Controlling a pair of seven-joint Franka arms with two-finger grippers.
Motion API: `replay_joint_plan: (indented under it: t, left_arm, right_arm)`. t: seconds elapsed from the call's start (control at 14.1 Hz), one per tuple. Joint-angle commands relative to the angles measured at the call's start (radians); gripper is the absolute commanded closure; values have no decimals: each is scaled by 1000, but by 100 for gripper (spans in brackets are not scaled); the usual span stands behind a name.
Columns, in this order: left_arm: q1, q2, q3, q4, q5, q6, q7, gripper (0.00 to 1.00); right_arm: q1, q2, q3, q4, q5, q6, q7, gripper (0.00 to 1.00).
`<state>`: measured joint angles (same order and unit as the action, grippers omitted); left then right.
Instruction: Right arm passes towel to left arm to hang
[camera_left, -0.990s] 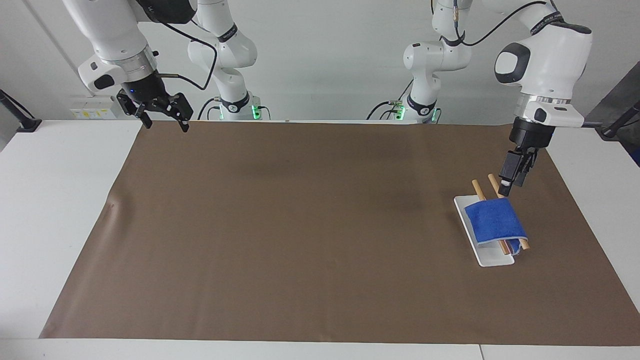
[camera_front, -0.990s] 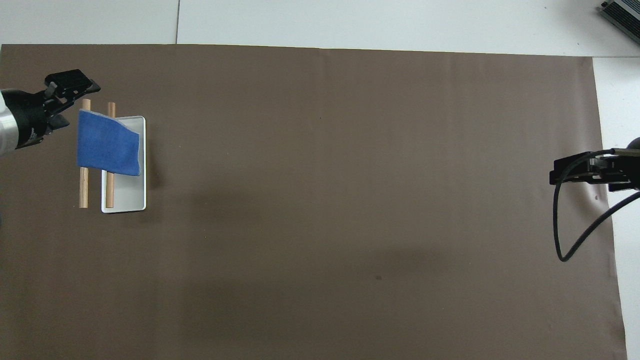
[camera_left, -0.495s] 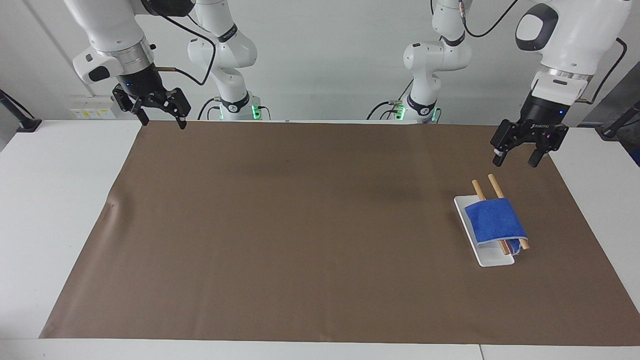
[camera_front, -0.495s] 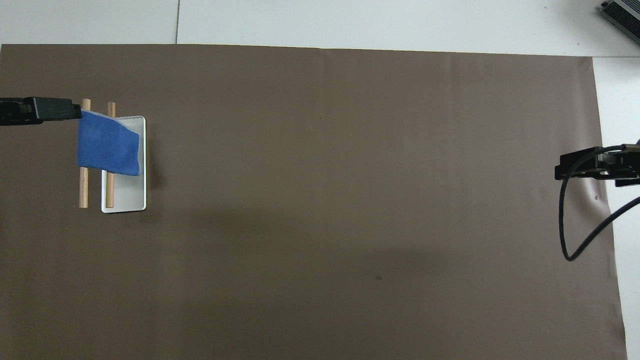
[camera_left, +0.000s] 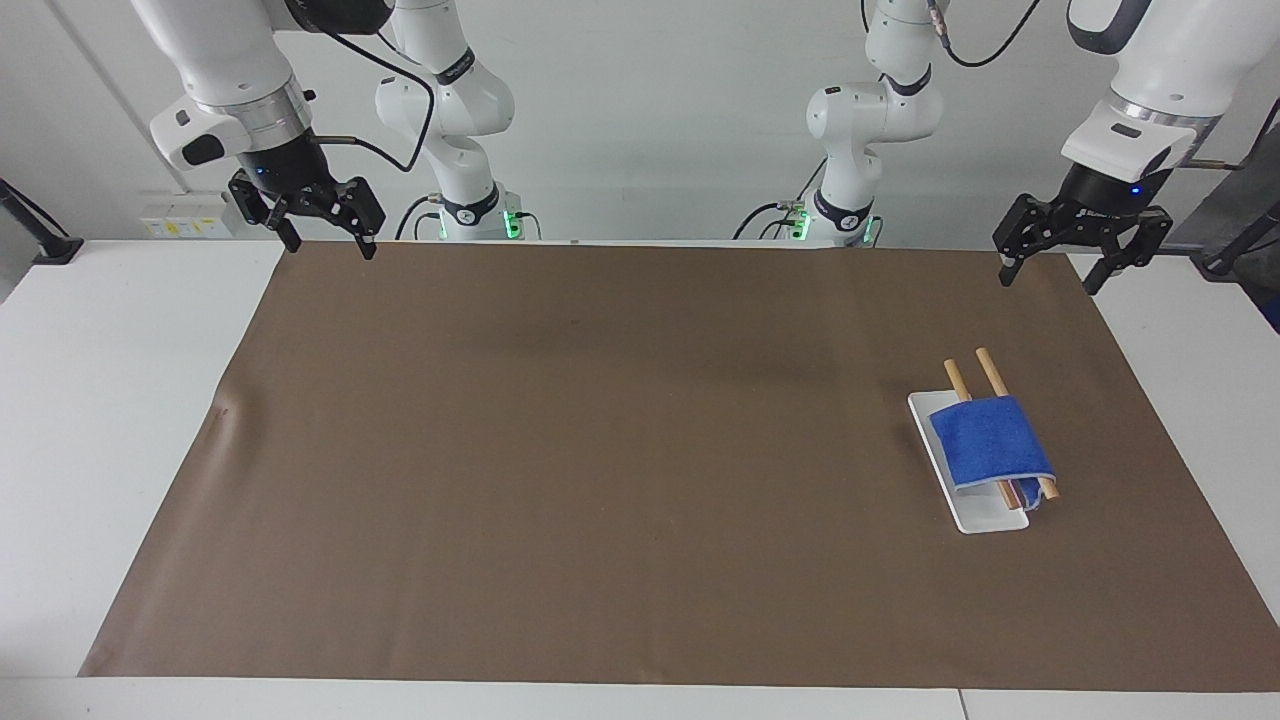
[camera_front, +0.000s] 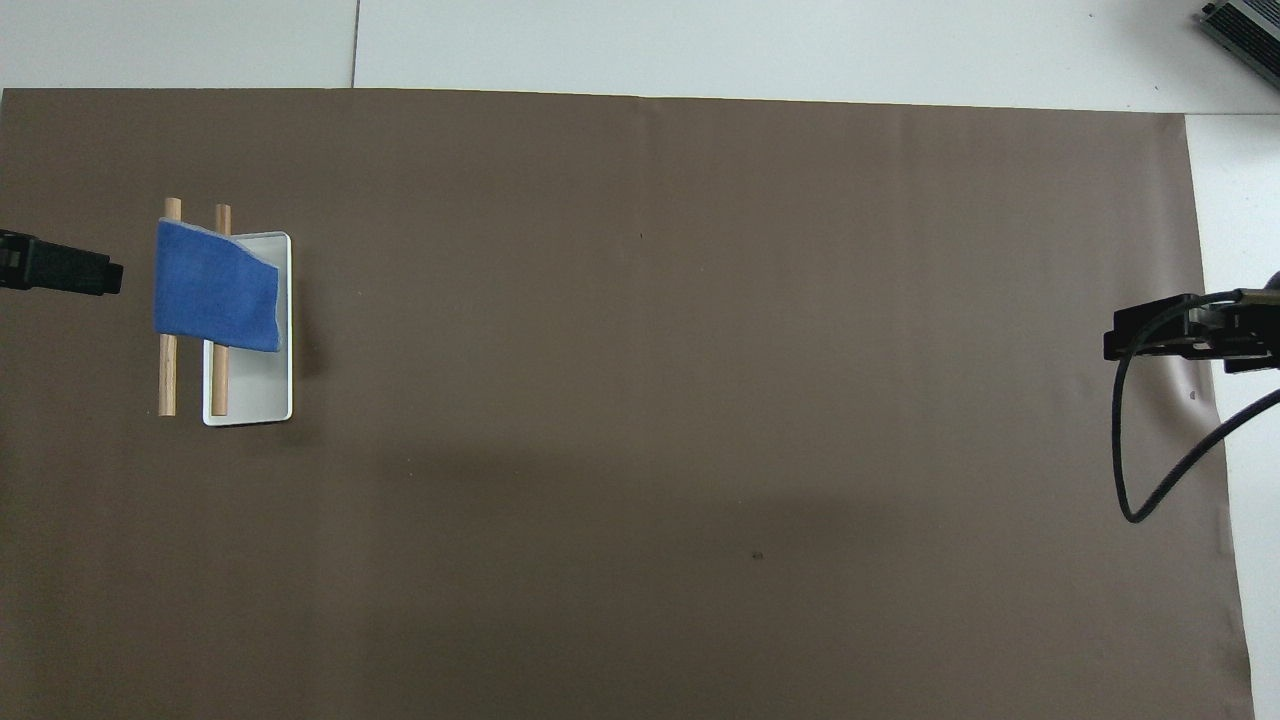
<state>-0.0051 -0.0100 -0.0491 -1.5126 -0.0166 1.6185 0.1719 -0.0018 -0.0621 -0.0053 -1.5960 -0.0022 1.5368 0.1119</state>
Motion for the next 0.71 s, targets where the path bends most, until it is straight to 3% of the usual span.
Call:
replay_joint_plan:
  t: [0.0, 0.64]
  left_arm:
    - [-7, -22, 2, -1, 17, -77, 12, 0]
    - [0, -39, 5, -20, 17, -143, -3, 0]
  right_arm:
    - [-4, 2, 4, 5, 4, -15, -21, 0]
    - [-14, 1, 2, -2, 5, -7, -18, 0]
